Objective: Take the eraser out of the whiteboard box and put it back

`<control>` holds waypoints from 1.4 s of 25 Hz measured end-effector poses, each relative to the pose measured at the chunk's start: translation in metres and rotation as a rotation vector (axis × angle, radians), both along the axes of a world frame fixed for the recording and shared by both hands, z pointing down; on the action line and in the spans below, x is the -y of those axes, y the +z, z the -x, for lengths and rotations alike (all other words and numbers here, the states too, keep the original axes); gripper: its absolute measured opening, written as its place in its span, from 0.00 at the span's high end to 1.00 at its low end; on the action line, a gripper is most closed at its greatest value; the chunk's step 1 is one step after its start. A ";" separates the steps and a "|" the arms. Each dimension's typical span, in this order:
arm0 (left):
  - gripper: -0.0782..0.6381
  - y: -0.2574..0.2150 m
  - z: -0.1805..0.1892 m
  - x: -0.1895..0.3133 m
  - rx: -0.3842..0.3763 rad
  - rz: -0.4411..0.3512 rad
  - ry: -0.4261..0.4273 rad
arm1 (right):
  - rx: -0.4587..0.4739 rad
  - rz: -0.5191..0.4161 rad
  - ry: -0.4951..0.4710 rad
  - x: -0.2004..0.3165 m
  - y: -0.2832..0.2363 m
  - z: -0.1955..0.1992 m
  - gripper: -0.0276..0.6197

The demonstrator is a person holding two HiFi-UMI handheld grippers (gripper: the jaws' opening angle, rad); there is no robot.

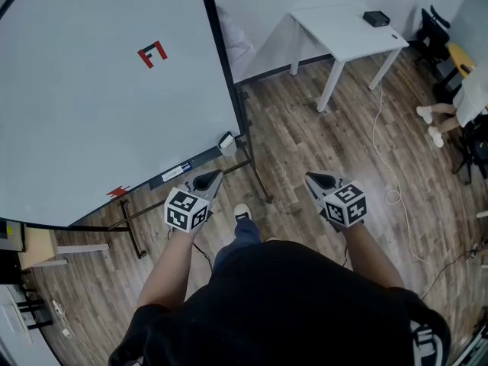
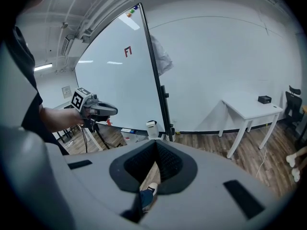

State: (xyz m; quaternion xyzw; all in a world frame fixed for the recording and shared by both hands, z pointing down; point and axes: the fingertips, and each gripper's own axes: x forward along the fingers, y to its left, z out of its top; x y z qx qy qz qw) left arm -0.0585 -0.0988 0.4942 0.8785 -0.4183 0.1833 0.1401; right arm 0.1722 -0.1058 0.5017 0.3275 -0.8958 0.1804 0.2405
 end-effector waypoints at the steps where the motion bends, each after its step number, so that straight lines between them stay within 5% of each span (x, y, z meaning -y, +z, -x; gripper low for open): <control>1: 0.87 0.002 0.002 0.003 0.002 0.003 -0.001 | 0.000 0.003 -0.003 0.002 0.001 0.003 0.96; 20: 0.87 0.030 0.020 0.078 -0.048 -0.013 -0.002 | -0.013 0.076 -0.014 0.051 0.033 0.044 0.96; 26: 0.74 0.058 0.027 0.100 -0.005 0.027 0.000 | -0.022 0.105 -0.008 0.059 0.047 0.056 0.96; 35: 0.67 0.097 0.028 0.121 0.040 0.109 0.014 | -0.020 0.145 0.019 0.065 0.063 0.067 0.96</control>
